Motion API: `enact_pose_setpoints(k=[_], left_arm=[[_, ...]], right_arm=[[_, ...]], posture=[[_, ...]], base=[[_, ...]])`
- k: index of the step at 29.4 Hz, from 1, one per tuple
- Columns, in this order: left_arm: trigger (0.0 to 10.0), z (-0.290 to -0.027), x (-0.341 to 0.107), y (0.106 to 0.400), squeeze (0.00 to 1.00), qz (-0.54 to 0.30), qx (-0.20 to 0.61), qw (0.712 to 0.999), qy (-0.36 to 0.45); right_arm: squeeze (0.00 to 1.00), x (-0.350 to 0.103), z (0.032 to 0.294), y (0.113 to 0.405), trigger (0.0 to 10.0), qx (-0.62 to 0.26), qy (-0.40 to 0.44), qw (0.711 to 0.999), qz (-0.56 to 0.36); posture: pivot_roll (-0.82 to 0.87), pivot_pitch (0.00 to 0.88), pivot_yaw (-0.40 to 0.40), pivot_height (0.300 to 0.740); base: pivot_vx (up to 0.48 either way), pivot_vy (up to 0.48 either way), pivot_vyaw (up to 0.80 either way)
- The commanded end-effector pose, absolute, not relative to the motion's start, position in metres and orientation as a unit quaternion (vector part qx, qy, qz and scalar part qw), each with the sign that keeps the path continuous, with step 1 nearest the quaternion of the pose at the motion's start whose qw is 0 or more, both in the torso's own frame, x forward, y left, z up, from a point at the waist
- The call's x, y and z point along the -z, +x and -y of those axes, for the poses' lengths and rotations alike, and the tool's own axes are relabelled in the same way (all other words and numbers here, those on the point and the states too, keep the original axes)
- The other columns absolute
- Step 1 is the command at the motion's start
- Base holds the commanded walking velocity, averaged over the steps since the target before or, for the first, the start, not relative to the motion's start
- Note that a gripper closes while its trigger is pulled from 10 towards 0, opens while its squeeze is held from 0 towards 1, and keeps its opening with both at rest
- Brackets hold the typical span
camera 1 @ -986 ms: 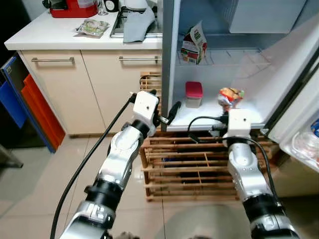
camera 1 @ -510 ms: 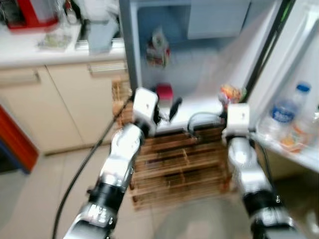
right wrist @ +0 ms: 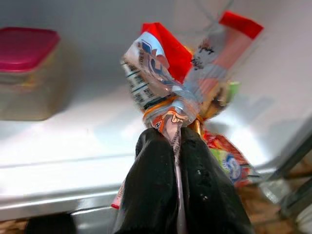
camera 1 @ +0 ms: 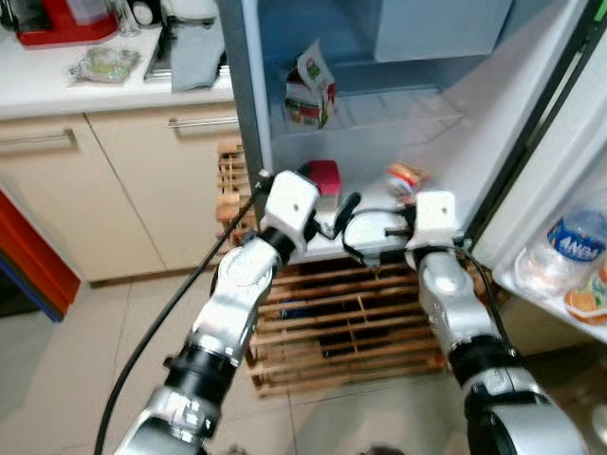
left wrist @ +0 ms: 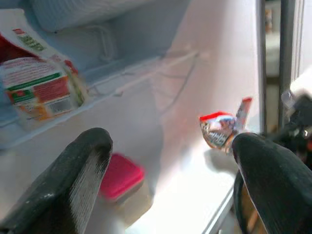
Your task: Restocking fridge
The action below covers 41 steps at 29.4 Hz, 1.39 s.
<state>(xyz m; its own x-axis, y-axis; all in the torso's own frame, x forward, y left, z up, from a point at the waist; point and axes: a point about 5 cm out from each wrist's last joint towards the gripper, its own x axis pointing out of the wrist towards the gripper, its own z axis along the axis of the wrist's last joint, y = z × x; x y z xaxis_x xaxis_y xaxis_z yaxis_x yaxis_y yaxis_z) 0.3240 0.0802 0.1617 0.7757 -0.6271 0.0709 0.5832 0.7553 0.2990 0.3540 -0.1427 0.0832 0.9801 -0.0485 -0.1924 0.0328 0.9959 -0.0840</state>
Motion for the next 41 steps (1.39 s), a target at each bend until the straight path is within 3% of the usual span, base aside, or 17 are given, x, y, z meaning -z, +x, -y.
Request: enact_pose_setpoints(k=[1,11,20,28,34,41], left_arm=[[10.0,-0.081,-0.169,0.32,0.0,0.074,0.353,0.922,0.141],[10.0,-0.092,-0.158,0.267,0.0,-0.007,0.436,0.885,0.164],[10.0,-0.111,-0.152,0.233,0.0,-0.07,0.425,0.89,0.149],[10.0,-0.117,-0.148,0.215,0.0,-0.108,0.408,0.896,0.14],[10.0,-0.116,-0.146,0.203,0.0,-0.123,0.407,0.895,0.134],[10.0,-0.12,-0.144,0.194,0.0,-0.142,0.396,0.897,0.135]], right_arm=[[0.0,-0.092,0.135,0.362,0.0,0.027,-0.032,0.995,-0.091],[0.0,-0.104,0.11,0.374,0.0,0.026,-0.042,0.994,-0.096],[0.0,-0.121,0.094,0.382,0.0,0.056,-0.098,0.991,-0.072],[0.0,-0.138,0.06,0.383,0.0,0.01,-0.105,0.994,-0.03],[0.0,-0.16,0.059,0.393,0.0,0.019,-0.109,0.994,-0.01],[0.0,-0.172,0.081,0.401,0.0,0.092,-0.082,0.992,-0.03]], posture=[[0.02,0.0,0.031,0.74],[0.14,0.109,0.036,0.74],[0.19,0.17,0.022,0.74],[0.21,0.211,0.016,0.74],[0.23,0.221,0.004,0.74],[0.26,0.231,0.001,0.74]], base=[[0.0,0.0,0.0],[0.0,0.0,0.0],[0.0,0.0,0.0],[0.0,0.0,0.0],[0.0,0.0,0.0],[0.0,0.0,0.0]])
